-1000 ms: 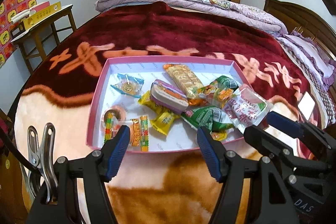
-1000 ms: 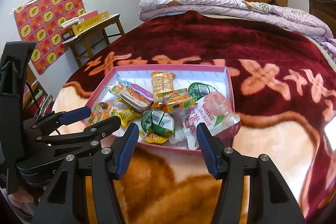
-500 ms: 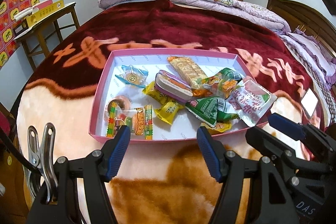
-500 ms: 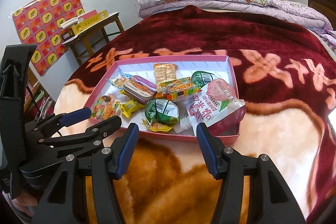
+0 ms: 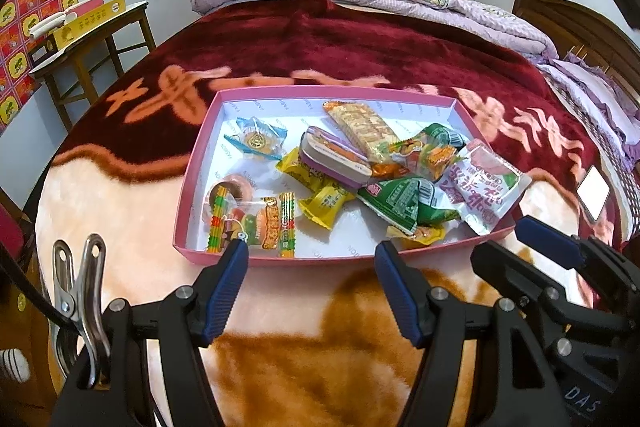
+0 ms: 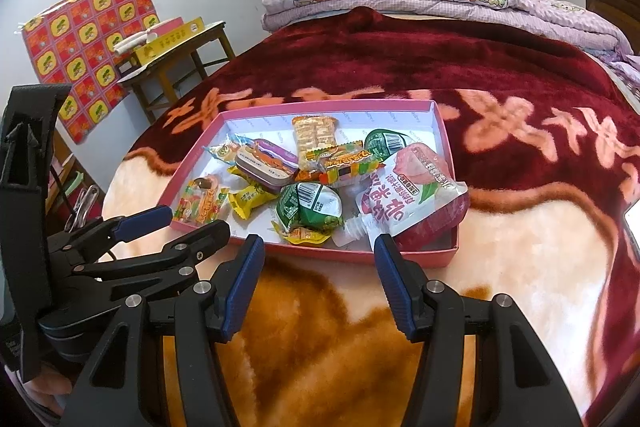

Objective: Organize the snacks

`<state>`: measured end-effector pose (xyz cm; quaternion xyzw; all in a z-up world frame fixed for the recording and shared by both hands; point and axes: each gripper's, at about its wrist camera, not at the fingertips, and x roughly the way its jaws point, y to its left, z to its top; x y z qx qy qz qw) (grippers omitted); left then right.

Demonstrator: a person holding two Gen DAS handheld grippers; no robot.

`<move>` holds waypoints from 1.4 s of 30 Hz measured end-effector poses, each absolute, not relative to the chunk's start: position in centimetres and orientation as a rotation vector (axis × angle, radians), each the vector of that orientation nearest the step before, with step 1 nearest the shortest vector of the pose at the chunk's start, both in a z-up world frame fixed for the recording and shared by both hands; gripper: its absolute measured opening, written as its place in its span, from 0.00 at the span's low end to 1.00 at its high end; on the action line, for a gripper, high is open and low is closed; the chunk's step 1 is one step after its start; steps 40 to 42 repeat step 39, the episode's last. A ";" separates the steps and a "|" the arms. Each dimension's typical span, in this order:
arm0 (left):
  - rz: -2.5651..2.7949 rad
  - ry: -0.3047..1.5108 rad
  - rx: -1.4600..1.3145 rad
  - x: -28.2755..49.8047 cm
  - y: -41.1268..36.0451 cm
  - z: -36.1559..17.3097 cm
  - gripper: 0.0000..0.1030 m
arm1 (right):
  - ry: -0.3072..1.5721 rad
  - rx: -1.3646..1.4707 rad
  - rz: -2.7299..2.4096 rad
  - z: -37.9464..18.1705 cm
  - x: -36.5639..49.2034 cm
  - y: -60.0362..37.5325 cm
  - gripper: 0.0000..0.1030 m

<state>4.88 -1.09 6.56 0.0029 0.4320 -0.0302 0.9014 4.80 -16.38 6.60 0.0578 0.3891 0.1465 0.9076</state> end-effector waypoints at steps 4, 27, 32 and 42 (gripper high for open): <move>-0.052 0.901 0.007 4.7 -1.1 6.4 0.67 | 0.815 0.124 0.308 6.4 4.8 -16.4 0.57; -0.048 0.910 0.013 4.8 -1.3 6.1 0.67 | 0.835 0.137 0.306 5.8 5.0 -16.7 0.57; -0.047 0.909 0.013 4.8 -1.3 6.1 0.67 | 0.835 0.138 0.307 5.8 5.0 -16.7 0.57; -0.047 0.910 0.013 4.8 -1.3 6.0 0.67 | 0.835 0.138 0.307 5.8 5.0 -16.7 0.57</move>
